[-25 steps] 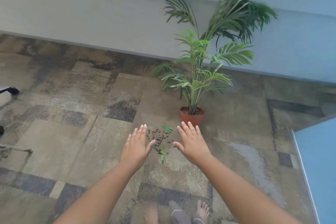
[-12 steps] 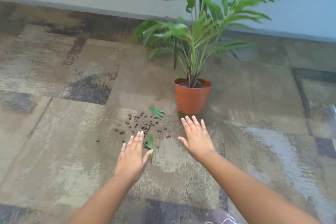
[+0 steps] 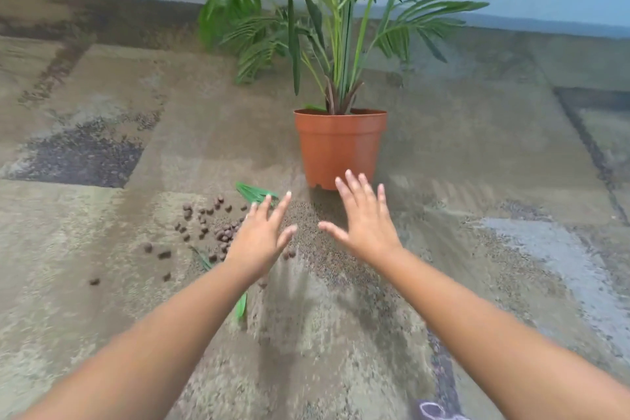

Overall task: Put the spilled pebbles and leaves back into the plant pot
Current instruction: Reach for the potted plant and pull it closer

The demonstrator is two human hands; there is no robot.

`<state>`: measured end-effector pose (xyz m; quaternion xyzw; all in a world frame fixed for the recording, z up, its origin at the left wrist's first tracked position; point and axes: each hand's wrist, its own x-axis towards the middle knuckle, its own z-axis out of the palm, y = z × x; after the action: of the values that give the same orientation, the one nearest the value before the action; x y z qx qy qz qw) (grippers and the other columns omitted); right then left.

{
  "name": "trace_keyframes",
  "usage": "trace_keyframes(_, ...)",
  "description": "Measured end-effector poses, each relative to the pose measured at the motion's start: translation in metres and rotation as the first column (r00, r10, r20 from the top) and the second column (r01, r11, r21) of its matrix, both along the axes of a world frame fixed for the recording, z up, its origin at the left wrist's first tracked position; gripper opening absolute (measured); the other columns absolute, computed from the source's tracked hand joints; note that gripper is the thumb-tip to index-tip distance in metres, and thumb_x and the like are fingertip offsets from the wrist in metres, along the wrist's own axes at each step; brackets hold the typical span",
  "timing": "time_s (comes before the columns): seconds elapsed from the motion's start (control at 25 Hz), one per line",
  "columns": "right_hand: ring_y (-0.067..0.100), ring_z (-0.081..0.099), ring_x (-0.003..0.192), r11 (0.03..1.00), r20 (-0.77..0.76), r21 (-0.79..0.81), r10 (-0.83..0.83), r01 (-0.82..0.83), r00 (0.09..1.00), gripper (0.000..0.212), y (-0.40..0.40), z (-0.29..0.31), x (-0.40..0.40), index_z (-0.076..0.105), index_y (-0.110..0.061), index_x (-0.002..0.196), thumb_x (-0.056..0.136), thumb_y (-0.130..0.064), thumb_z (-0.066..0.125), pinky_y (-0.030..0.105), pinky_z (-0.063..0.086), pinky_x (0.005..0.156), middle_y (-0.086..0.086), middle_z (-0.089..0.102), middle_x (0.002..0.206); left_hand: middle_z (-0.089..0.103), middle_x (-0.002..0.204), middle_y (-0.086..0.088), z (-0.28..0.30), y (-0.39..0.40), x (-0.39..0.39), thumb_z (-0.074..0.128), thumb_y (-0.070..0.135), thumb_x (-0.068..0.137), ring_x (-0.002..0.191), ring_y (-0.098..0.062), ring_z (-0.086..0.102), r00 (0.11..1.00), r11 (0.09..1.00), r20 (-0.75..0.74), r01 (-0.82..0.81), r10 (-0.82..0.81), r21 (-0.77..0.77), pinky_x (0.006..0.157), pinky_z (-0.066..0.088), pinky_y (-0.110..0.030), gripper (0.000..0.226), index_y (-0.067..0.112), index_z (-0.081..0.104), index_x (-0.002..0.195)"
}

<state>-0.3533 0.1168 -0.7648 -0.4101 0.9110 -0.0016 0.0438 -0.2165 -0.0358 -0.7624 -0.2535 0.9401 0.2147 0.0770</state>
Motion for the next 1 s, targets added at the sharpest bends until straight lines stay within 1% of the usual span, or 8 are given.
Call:
trace_keyframes(0.16,0.022,-0.005,0.142,0.969,-0.031,-0.242,-0.052,0.043,0.998,0.089,-0.011,0.012,-0.066,0.005,-0.021,0.147,0.079,-0.075,0.023,0.05,-0.005,0.113,0.005,-0.001,0.156,0.014,0.154,-0.009,0.003,-0.032,-0.084,0.027,0.056,0.089,0.14,-0.026,0.019,0.907,0.914,-0.227,-0.288,0.356,0.285,0.11,0.022,-0.045,0.076,0.015,-0.001,0.146)
trace_keyframes(0.28,0.026,0.008,0.141,0.779,0.294,-0.489,-0.277,0.392,0.915,0.086,-0.031,0.027,-0.1,0.007,-0.024,0.147,0.081,-0.071,0.036,0.05,0.002,0.111,0.008,0.008,0.155,0.027,0.149,-0.017,0.012,-0.047,-0.119,0.025,0.057,0.089,0.134,-0.034,0.03,0.77,0.714,-0.137,-0.488,0.623,0.502,0.107,0.026,-0.042,0.077,0.005,0.011,0.144)
trace_keyframes(0.32,0.028,0.015,0.14,0.622,0.527,-0.484,-0.355,0.616,0.772,0.088,-0.038,0.034,-0.109,0.009,-0.023,0.147,0.08,-0.071,0.038,0.052,0.01,0.111,0.008,0.013,0.155,0.031,0.146,-0.017,0.014,-0.049,-0.123,0.025,0.059,0.089,0.13,-0.035,0.035,0.743,0.651,-0.083,-0.522,0.665,0.551,0.106,0.029,-0.042,0.077,0.004,0.018,0.142)
trace_keyframes(0.4,0.037,0.025,0.135,0.339,0.925,-0.185,-0.257,0.923,0.28,0.089,-0.049,0.046,-0.119,0.013,-0.02,0.146,0.078,-0.072,0.039,0.061,0.023,0.103,0.01,0.019,0.152,0.032,0.146,-0.016,0.018,-0.052,-0.122,0.029,0.064,0.085,0.127,-0.037,0.038,0.714,0.496,0.047,-0.532,0.699,0.686,0.106,0.032,-0.045,0.081,0.005,0.023,0.141)
trace_keyframes(0.48,0.044,0.029,0.13,0.312,0.992,0.028,-0.129,0.95,0.013,0.087,-0.052,0.056,-0.118,0.017,-0.022,0.144,0.077,-0.073,0.039,0.071,0.029,0.094,0.01,0.023,0.15,0.021,0.151,-0.016,0.023,-0.056,-0.117,0.035,0.066,0.082,0.132,-0.041,0.03,0.708,0.337,0.144,-0.492,0.692,0.803,0.107,0.029,-0.05,0.085,0.011,0.016,0.144)
trace_keyframes(0.68,0.056,0.015,0.13,0.318,0.987,0.099,-0.153,0.943,-0.052,0.093,-0.064,0.071,-0.126,0.018,-0.027,0.143,0.07,-0.073,0.053,0.075,0.04,0.072,0.01,0.014,0.152,-0.001,0.155,-0.009,0.041,-0.064,-0.135,0.042,0.067,0.079,0.14,-0.039,0.007,0.722,0.18,0.156,-0.365,0.674,0.913,0.108,0.017,-0.061,0.09,0.02,0.003,0.146)
trace_keyframes(0.76,0.058,0.015,0.129,0.371,0.983,0.114,-0.176,0.922,-0.051,0.075,-0.065,0.076,-0.132,0.029,-0.028,0.138,0.076,-0.061,0.057,0.074,0.044,0.06,0.01,0.02,0.15,0.0,0.155,-0.008,0.043,-0.06,-0.15,0.043,0.068,0.078,0.139,-0.039,0.009,0.724,0.147,0.175,-0.358,0.667,0.922,0.105,0.019,-0.063,0.09,0.022,0.005,0.145)
trace_keyframes(1.0,0.054,0.021,0.13,0.569,0.982,0.131,-0.189,0.812,-0.026,0.045,-0.057,0.071,-0.149,0.042,-0.022,0.128,0.087,-0.041,0.043,0.059,0.051,0.048,0.004,0.042,0.137,0.048,0.117,-0.006,0.05,-0.043,-0.187,0.039,0.061,0.083,0.102,-0.03,0.049,0.727,0.231,0.205,-0.451,0.655,0.862,0.096,0.033,-0.063,0.055,0.022,0.038,0.122)
